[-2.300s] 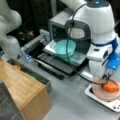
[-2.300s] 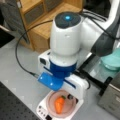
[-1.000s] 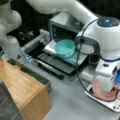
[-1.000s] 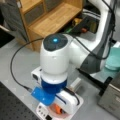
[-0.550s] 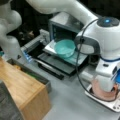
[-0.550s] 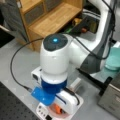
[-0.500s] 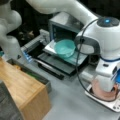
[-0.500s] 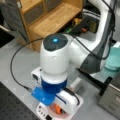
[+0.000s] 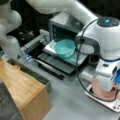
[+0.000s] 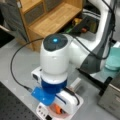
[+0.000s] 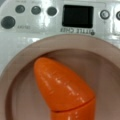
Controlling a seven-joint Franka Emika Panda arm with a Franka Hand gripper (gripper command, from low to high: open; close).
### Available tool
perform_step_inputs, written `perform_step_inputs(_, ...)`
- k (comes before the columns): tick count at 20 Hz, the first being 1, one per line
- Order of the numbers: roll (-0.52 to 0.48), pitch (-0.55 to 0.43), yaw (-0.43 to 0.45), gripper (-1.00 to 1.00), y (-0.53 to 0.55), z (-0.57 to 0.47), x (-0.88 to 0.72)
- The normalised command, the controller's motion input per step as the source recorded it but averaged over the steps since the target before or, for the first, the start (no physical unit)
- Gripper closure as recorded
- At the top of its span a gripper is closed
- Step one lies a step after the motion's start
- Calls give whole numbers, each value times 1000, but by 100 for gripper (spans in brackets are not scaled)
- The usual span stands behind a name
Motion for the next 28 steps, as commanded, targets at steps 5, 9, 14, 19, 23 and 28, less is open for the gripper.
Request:
perform_step_inputs(5,-194,192,-101,-100,151,-36,51)
perform_step_inputs(9,-195,220,-86,-100,151,-6,-1)
perform_step_inputs(14,-178,133,-57,-100,90,92,-36)
perform_step_inputs(19,-189,55,-68,-100,16,26,-100)
perform_step_inputs(23,-178,-10,-69,-100,-13,-118,-80)
perform_step_inputs(28,-185,-72,-53,-100,-29,-272,-34)
